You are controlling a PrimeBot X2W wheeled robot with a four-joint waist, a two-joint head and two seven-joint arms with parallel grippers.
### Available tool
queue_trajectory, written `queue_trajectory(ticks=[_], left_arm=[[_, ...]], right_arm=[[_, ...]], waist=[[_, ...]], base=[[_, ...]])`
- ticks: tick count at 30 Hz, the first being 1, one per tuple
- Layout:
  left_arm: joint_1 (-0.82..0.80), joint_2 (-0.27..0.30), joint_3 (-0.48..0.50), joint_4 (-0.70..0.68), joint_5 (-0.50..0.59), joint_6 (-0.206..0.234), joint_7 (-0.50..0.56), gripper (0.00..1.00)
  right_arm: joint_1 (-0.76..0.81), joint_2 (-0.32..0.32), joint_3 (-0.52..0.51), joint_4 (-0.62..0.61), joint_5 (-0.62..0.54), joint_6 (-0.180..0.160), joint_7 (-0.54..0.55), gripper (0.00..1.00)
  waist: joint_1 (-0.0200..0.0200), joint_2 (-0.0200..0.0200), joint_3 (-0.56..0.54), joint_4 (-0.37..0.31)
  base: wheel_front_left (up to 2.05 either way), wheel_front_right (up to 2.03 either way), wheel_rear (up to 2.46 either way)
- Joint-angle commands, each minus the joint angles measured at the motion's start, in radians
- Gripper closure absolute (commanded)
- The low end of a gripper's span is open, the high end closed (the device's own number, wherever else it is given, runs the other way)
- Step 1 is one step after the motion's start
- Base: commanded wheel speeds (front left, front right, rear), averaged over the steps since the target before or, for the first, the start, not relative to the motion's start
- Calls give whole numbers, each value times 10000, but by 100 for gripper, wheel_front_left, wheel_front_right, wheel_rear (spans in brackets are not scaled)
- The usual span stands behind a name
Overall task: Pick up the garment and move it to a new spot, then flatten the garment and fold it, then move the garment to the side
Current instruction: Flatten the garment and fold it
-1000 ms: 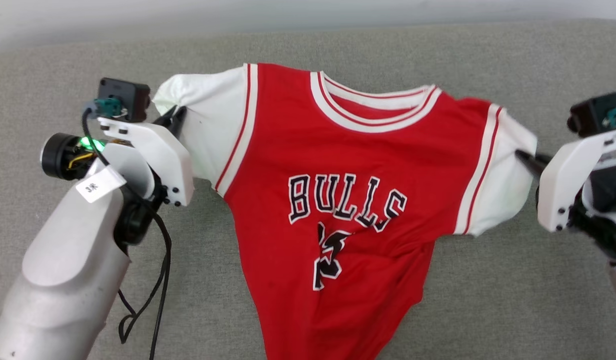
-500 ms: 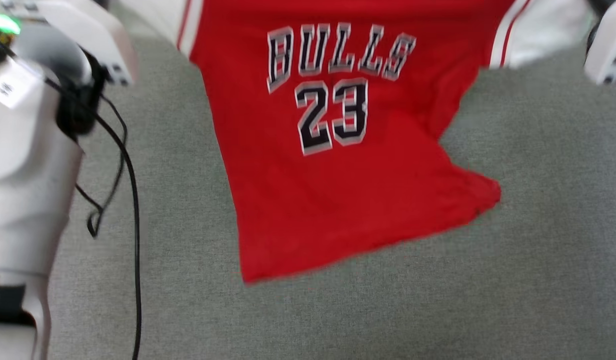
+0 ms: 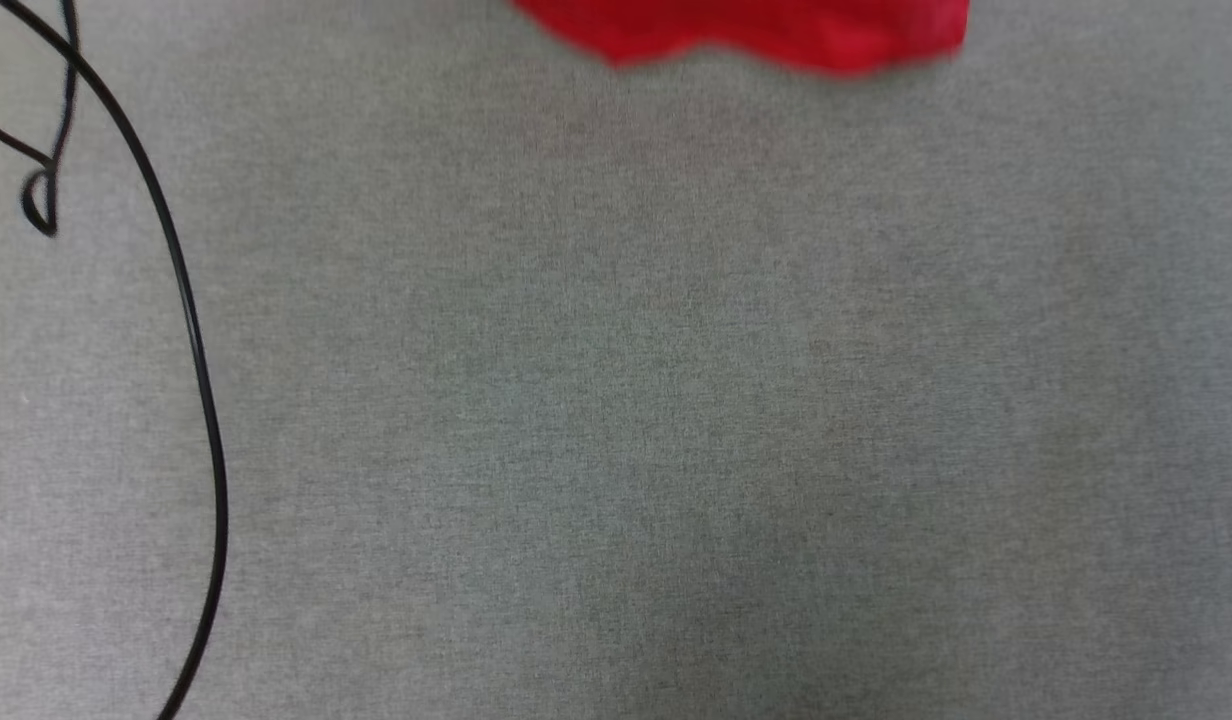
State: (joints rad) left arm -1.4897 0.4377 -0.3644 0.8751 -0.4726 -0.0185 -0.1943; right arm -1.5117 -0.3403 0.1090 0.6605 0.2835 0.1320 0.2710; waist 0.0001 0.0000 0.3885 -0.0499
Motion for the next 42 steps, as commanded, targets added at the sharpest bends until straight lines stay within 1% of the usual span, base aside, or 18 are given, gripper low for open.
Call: queue_trajectory(ticks=[1,2,3,6,7,11,15,16,18,19,23,26,30,35,38,42], left_arm=[[-297,98,35,219,38,-47,-141,100],[-386,74,50,354,9,-91,-185,100],[-536,8,12,769,-42,-273,-319,100],[-597,-115,9,1155,-156,-462,-412,100],[-597,-115,9,1155,-156,-462,-412,100],[-448,-276,-27,1653,-300,-708,-509,100],[21,-476,-30,2119,-531,-904,-605,100],[613,-591,1,2273,-742,-1030,-667,100],[1215,-648,53,2349,-945,-1076,-700,100],[2201,-718,235,2135,-1237,-1101,-720,100],[3856,-848,570,1334,-1554,-1121,-725,100],[5183,-847,933,531,-1579,-1123,-717,100],[6930,-938,1483,-596,-1378,-1124,-720,100],[9012,-1249,2073,-1820,-1009,-1056,-718,100],[10119,-1413,2324,-2444,-761,-994,-720,100],[11515,-1579,2520,-2995,-528,-980,-720,100]], right_arm=[[-398,-43,95,275,-37,-25,-172,100],[-583,-20,170,432,-36,-25,-239,100],[-943,88,524,892,41,-23,-504,100],[-1193,215,874,1341,207,-23,-742,100],[-1193,215,874,1341,207,-23,-742,100],[-1150,361,1431,1821,569,-21,-1061,100],[-628,460,2006,2203,1099,-21,-1445,100],[20,539,2499,2281,1542,-22,-1750,100],[749,615,2816,2217,1885,-22,-1938,100],[1949,592,3171,1931,2363,-20,-2256,100],[3743,349,3456,1379,3028,-20,-2741,100],[5059,139,3562,903,3460,-20,-3054,100],[6677,-181,3425,292,3905,-20,-3373,100],[8652,-467,3002,-402,4144,-20,-3486,100],[9780,-478,2703,-820,4162,-20,-3415,100],[11268,-296,2211,-1322,4131,-20,-3264,100]], waist=[[-1,0,243,26],[-1,0,360,30],[-1,0,678,24],[-1,0,1037,19],[-1,0,1037,19],[-1,0,1473,32],[-1,0,1663,52],[-1,0,1614,46],[-1,0,1507,40],[-1,0,1288,67],[-1,0,863,156],[-1,0,474,206],[-1,0,-176,279],[-1,0,-1070,395],[-1,0,-1566,411],[-1,0,-2205,354]], base=[[0,0,0],[0,0,0],[0,0,0],[0,0,0],[0,0,0],[0,0,0],[0,0,0],[0,0,0],[0,0,0],[0,0,0],[0,0,0],[0,0,0],[0,0,0],[0,0,0],[0,0,0],[0,0,0]])
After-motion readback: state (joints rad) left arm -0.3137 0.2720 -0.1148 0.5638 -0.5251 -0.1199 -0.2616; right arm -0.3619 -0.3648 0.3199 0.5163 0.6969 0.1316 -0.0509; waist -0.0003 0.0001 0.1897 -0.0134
